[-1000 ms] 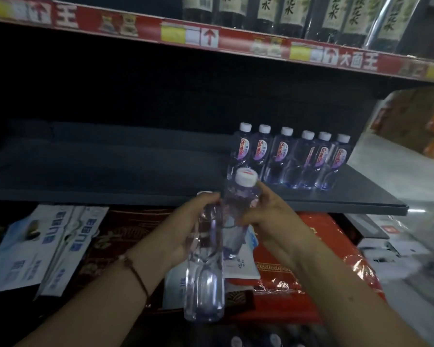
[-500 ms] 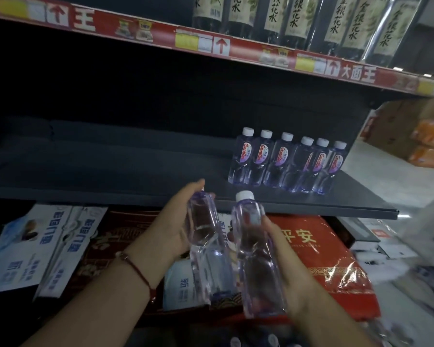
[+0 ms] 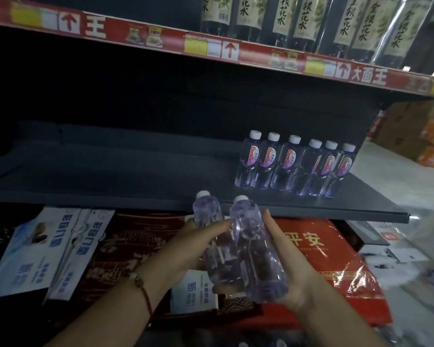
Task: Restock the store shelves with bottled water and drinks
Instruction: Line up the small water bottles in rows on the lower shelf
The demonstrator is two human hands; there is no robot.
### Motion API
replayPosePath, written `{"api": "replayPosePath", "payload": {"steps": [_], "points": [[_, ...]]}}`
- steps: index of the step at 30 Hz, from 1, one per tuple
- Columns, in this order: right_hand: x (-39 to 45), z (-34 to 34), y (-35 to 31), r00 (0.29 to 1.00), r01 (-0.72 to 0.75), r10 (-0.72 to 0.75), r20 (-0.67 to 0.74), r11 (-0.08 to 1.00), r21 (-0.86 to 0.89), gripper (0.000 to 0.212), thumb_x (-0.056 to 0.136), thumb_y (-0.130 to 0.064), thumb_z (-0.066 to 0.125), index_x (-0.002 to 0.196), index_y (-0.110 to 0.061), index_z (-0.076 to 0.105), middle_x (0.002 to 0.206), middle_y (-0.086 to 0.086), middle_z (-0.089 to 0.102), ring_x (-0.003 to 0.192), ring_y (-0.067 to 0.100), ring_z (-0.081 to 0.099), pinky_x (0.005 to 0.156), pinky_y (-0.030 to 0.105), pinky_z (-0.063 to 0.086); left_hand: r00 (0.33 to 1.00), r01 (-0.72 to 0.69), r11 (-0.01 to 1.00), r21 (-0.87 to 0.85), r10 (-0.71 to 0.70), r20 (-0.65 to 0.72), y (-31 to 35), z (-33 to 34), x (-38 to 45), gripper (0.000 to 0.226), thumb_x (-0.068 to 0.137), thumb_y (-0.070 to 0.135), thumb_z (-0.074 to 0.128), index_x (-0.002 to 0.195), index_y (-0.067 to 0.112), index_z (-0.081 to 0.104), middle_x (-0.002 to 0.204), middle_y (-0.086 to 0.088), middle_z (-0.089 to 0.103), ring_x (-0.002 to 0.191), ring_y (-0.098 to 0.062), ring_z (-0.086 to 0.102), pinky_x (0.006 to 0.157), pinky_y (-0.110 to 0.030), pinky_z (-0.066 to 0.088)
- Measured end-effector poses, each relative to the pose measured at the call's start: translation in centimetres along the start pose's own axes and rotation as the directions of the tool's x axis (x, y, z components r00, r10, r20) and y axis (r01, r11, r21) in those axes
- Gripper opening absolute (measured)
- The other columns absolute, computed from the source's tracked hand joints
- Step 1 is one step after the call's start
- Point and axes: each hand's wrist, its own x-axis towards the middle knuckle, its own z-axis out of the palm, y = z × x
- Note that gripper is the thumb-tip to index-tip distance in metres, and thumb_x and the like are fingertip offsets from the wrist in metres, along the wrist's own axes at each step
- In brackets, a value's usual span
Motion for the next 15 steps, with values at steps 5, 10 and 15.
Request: {"api": "replayPosePath", "payload": {"steps": [5,10,15], "points": [[1.5,-0.4,-3.0,0.986,-0.148,0.132,-0.104,0.975,-0.165,0.08,0.088,-0.072,0.052,0.137,-0.008,0.06,0.133,0.02,0.062,0.12,0.034,0.061,0.106,0.047,0.044,0.997,0.07,0.983,-0.168,-0.076,-0.031,0.3,-1.0,0.6,0.036,0.086,0.041,0.071,0.106,0.011,0.075,0.098,-0.015,0.077,0.092,-0.034,0.074,0.095,-0.056,0.053],[3.3,0.6,-5.6,0.978,-0.095,0.006,-0.208,0.902,-0.42,0.012,0.087,-0.018,0.065,0.092,-0.007,0.065,0.068,0.006,0.071,0.057,0.017,0.068,0.056,0.026,0.054,0.947,-0.146,0.983,-0.116,0.105,-0.304,1.5,-2.6,1.6,0.023,0.083,0.033,0.076,0.103,0.023,0.069,0.084,-0.003,0.078,0.076,-0.021,0.076,0.07,-0.036,0.059],[8.0,-0.3,-7.5,0.869,0.209,-0.413,-0.274,0.808,-0.551,0.042,0.082,0.001,0.073,0.121,-0.008,0.061,0.102,0.016,0.073,0.094,0.029,0.07,0.085,0.042,0.057,0.914,-0.216,0.972,-0.089,0.169,-0.37,1.6,-3.6,2.5,0.023,0.082,0.036,0.077,0.101,0.033,0.065,0.087,0.001,0.076,0.079,-0.019,0.074,0.07,-0.034,0.054]]}}
